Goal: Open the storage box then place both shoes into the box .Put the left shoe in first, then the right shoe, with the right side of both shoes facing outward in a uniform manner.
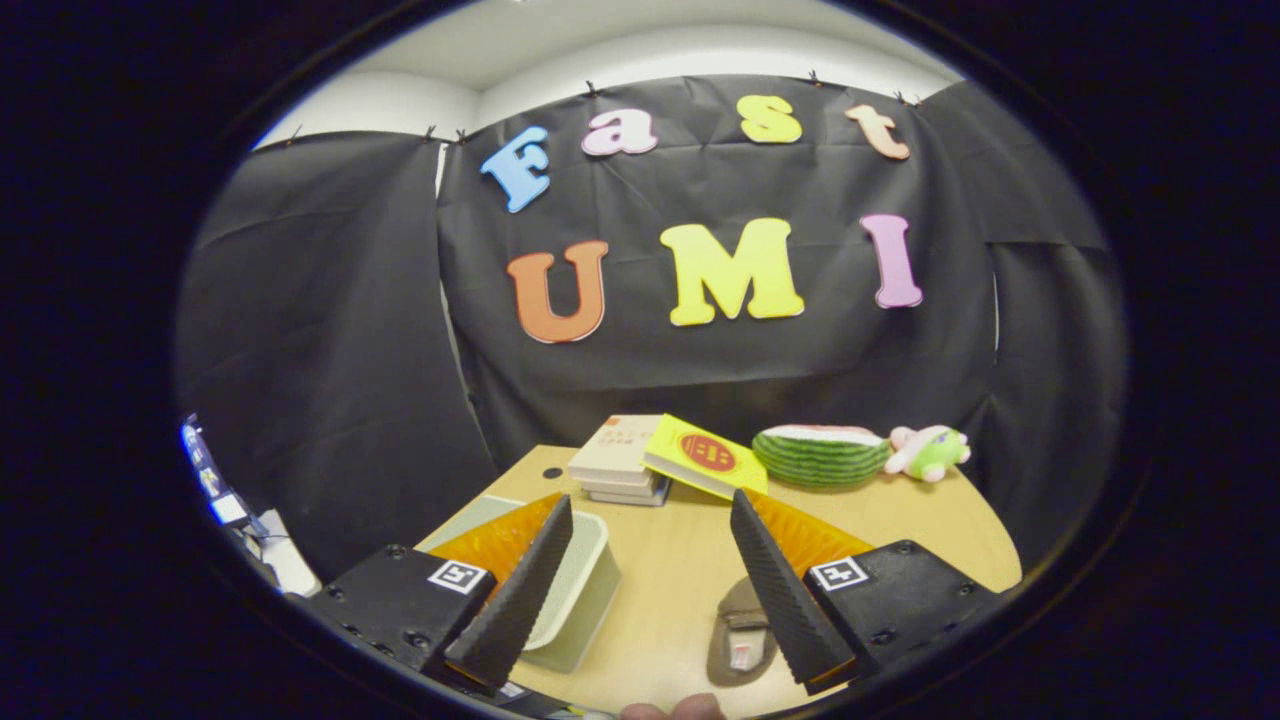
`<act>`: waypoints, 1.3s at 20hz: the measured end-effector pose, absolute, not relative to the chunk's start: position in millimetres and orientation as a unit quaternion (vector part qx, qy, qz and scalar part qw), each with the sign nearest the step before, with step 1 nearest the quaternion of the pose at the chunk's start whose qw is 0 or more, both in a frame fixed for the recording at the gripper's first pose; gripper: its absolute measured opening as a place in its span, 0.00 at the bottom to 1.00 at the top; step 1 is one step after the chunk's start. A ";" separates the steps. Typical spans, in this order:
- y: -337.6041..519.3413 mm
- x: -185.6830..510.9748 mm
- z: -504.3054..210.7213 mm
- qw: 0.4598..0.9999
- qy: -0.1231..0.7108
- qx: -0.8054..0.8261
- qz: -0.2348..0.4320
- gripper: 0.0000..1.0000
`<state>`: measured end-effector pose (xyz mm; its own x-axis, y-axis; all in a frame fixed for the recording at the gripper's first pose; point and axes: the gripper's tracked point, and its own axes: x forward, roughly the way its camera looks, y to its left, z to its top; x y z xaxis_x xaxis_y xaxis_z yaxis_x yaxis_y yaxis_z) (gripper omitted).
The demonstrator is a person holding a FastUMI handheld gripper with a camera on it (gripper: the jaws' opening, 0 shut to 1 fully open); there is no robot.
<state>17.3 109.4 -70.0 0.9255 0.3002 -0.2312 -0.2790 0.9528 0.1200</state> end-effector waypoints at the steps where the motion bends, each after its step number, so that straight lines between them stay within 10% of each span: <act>1: 118.3 16.3 -80.2 0.976 0.140 0.049 0.159 1.00; 19: 210.5 6.4 -233.5 0.864 0.393 0.161 0.269 1.00; 26: 225.3 13.0 -241.7 0.817 0.445 0.252 0.268 0.75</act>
